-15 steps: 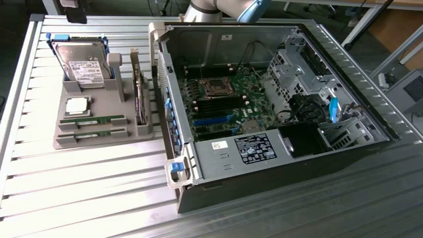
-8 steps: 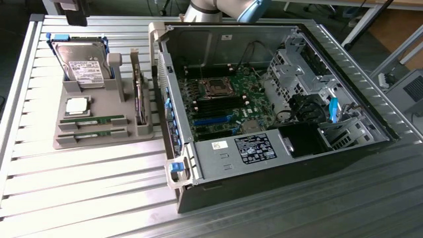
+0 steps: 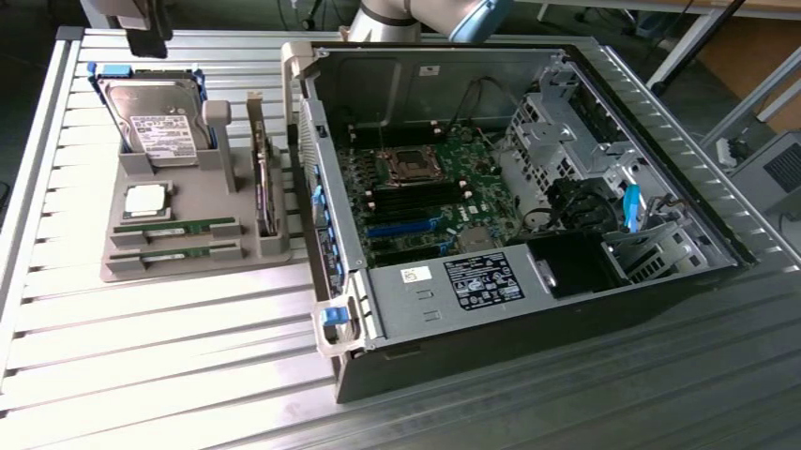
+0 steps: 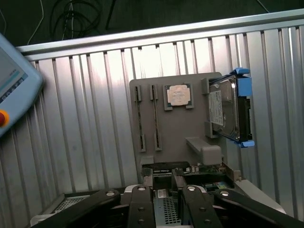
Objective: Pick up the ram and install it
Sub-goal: 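Pick up the ram and move it above insertion slot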
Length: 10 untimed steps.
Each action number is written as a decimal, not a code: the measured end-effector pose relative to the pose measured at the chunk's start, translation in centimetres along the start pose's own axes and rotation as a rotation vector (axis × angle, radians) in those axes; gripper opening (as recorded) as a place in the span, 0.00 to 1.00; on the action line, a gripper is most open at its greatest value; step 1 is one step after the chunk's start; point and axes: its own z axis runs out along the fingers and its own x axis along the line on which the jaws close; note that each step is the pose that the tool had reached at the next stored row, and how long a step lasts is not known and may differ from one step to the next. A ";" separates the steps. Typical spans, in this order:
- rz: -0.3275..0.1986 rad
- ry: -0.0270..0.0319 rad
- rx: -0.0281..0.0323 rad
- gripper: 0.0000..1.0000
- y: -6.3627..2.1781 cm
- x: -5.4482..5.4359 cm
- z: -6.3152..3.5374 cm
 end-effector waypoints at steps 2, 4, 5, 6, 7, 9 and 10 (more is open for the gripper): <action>0.000 0.0000 0.0001 0.29 0.00 0.0 0.14; 0.000 -0.0001 0.0001 0.29 0.00 0.0 0.25; 0.000 -0.0001 0.0001 0.29 0.00 0.0 0.31; 0.000 -0.0001 0.0001 0.29 0.00 0.0 0.37; 0.000 0.0000 0.0000 0.29 0.00 0.0 0.40; 0.000 0.0000 0.0001 0.29 0.00 0.0 0.48; 0.000 0.0000 0.0000 0.29 -0.01 0.0 0.53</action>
